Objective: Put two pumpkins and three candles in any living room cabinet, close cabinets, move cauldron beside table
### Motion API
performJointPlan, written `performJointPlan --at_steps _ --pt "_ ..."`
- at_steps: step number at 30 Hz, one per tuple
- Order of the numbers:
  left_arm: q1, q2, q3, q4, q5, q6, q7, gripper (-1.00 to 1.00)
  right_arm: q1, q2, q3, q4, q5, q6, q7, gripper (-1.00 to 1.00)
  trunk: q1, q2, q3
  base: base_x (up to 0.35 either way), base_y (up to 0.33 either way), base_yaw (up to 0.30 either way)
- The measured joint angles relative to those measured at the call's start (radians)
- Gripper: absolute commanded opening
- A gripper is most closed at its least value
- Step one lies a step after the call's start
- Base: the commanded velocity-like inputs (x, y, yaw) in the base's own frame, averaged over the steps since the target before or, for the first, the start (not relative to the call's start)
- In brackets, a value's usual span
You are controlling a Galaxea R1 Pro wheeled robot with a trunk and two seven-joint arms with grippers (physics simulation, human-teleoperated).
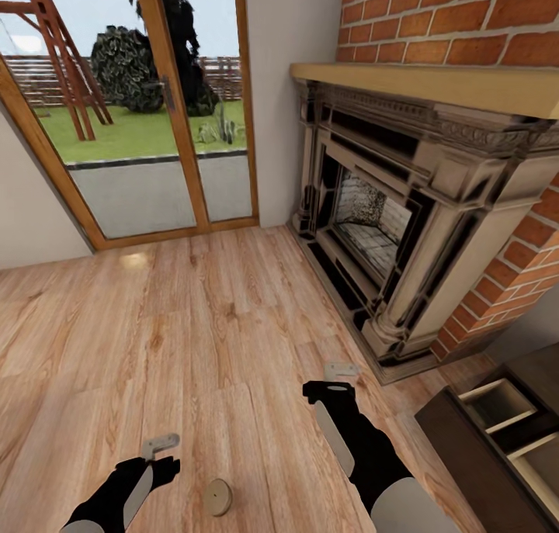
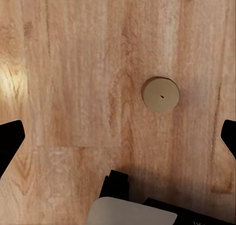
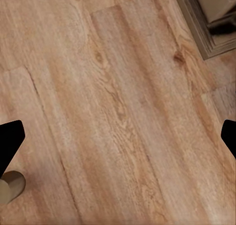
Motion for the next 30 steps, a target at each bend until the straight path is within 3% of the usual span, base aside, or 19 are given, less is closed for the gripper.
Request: performJointPlan --at_steps 5,13,20,30 --pt "0.0 0.0 -0.002 0.001 -0.001 -0.012 0.0 1.0 0.001 0.0 0.004 -0.001 -0.002 0.001 -0.001 1.0 0.019 -0.035 -0.016 0.0 0.0 0.0" --pt "0.0 0.004 -0.006 0.002 -0.001 -0.022 0.0 1.0 0.004 0.0 0.052 -0.022 -0.003 0.001 0.0 1.0 0.05 -0.091 -0.041 0.0 0.0 0.0" --pt "0.0 0.001 -0.008 0.003 -0.002 -0.036 0.0 1.0 0.021 0.0 0.058 -0.091 -0.004 0.026 0.0 1.0 0.077 -0.14 -0.063 0.0 0.0 0.0" --pt "0.0 -0.002 -0.008 0.009 -0.002 -0.037 0.0 1.0 0.023 0.0 0.059 -0.099 -0.004 0.029 0.002 1.0 0.115 -0.21 -0.094 0.0 0.0 0.0"
